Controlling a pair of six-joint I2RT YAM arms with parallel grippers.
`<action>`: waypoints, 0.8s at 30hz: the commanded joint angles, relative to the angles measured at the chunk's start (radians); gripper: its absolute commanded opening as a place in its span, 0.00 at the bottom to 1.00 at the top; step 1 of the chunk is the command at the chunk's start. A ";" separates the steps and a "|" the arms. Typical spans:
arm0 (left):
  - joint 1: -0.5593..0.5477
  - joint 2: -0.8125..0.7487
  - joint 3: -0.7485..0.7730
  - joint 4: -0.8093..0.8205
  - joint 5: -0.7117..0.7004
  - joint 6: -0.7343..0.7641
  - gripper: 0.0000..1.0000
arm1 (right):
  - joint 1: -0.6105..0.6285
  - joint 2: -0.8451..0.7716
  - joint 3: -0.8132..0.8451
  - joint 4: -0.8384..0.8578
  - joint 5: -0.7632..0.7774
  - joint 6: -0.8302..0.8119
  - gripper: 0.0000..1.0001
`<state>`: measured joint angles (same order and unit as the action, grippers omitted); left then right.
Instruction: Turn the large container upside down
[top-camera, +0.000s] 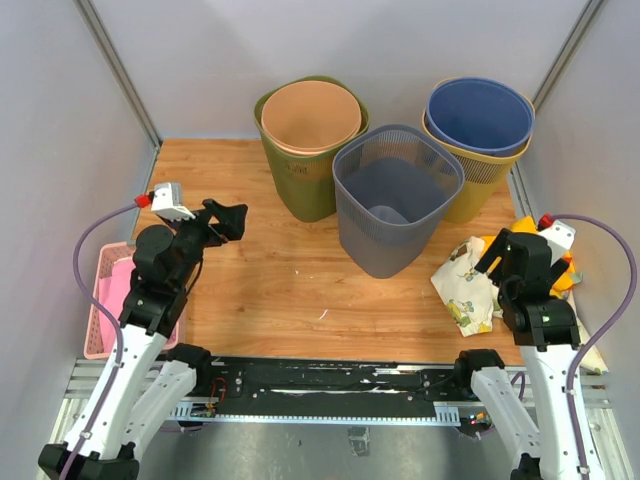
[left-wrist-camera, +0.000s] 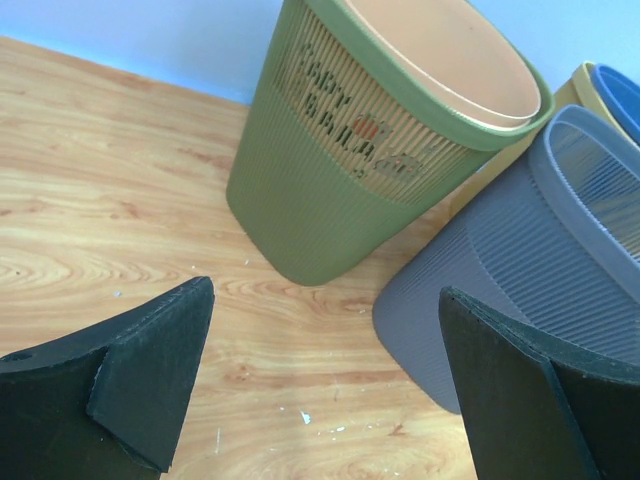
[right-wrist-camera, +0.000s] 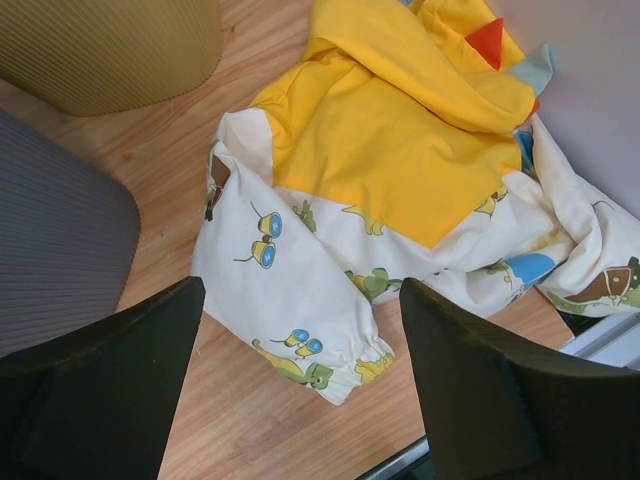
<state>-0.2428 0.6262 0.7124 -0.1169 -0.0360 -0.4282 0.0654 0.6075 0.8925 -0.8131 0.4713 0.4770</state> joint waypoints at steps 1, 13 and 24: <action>0.002 0.016 -0.019 0.031 -0.036 -0.051 0.99 | -0.013 0.032 0.019 -0.075 0.071 0.049 0.82; -0.325 0.241 -0.094 -0.030 -0.037 -0.127 0.99 | -0.012 0.187 0.050 -0.342 -0.152 0.225 0.85; -0.428 0.226 -0.069 -0.130 -0.019 -0.070 0.99 | -0.012 0.209 0.507 -0.090 -0.344 0.014 0.86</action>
<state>-0.6601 0.9070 0.6117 -0.2352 -0.0589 -0.5156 0.0654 0.7368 1.2396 -0.9733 0.2031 0.5537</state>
